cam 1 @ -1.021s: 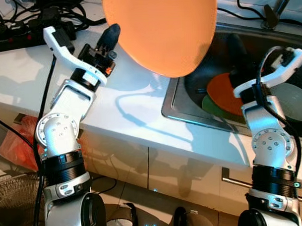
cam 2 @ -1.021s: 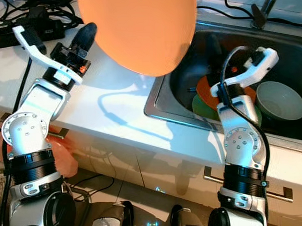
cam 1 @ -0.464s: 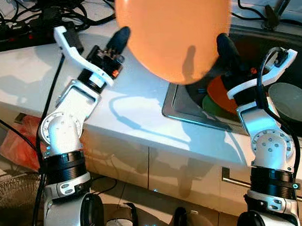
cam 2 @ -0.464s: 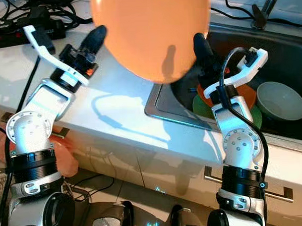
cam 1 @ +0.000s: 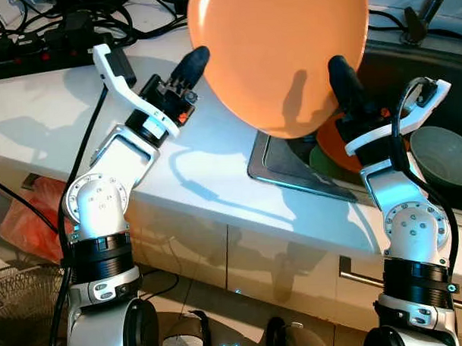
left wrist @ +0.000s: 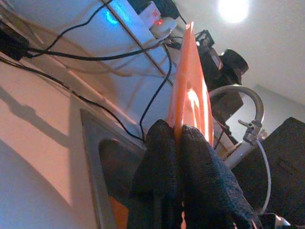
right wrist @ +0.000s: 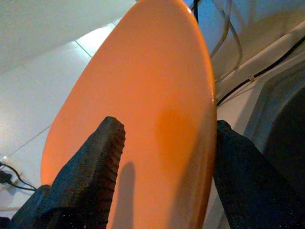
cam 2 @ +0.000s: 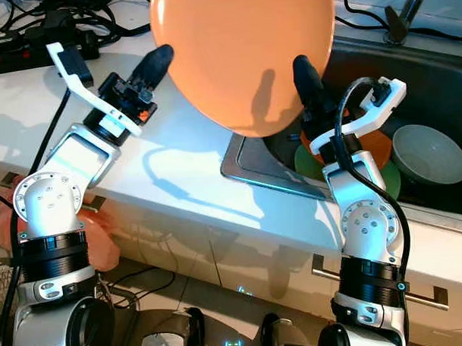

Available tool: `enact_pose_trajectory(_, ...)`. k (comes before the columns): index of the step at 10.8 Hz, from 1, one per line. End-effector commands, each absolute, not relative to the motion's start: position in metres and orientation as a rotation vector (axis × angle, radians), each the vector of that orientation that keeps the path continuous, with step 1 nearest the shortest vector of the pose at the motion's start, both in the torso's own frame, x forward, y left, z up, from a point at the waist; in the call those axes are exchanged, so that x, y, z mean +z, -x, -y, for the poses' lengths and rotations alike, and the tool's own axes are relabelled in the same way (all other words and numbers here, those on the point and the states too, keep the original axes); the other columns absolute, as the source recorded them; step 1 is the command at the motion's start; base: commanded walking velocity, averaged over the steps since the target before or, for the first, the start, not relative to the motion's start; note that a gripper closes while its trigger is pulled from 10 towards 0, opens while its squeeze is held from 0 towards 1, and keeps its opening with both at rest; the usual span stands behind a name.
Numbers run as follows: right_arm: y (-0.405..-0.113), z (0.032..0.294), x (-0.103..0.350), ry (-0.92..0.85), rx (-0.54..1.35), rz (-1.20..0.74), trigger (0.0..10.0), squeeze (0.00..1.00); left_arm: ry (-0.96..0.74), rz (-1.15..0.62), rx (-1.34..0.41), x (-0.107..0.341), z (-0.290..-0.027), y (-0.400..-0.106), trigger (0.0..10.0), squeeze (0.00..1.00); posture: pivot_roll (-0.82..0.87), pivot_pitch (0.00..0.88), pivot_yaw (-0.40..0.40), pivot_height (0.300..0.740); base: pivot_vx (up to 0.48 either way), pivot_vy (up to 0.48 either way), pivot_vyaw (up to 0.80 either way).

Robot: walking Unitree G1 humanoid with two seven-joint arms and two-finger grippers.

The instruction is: Kitchen organization

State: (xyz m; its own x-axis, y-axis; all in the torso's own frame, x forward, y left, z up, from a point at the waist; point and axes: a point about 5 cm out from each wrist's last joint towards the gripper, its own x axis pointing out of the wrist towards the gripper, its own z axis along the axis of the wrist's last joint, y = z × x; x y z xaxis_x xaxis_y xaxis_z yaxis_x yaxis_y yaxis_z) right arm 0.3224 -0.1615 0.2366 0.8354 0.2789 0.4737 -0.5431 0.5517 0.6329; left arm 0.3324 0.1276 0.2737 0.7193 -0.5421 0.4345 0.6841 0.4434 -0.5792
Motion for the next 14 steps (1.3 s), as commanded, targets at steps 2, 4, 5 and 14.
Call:
enact_pose_trajectory(2, -0.319, 0.16, 0.241, -0.863, 0.52, 0.352, 10.0, 0.0, 0.808, 0.238, -0.855, 0.282, -0.123, -0.324, 10.0, 0.0, 0.14, 0.183, 0.027, 0.74, 0.0, 0.0, 0.0)
enact_pose_trajectory(4, -0.318, 0.158, 0.242, -0.865, 0.531, 0.359, 0.0, 0.0, 0.808, 0.235, -0.861, 0.281, -0.122, -0.323, 10.0, 0.0, 0.14, 0.183, 0.025, 0.74, 0.0, 0.0, 0.0)
enact_pose_trajectory(5, -0.318, 0.158, 0.242, -0.866, 0.534, 0.361, 0.0, 0.0, 0.809, 0.232, -0.862, 0.281, -0.122, -0.324, 10.0, 0.0, 0.14, 0.184, 0.025, 0.74, 0.0, 0.0, 0.0)
enact_pose_trajectory(14, -0.314, 0.157, 0.246, -0.919, 0.557, 0.389, 0.0, 0.0, 0.734, 0.214, -0.819, 0.273, -0.118, -0.329, 10.0, 1.0, 0.13, 0.182, 0.036, 0.74, 0.0, 0.0, 0.0)
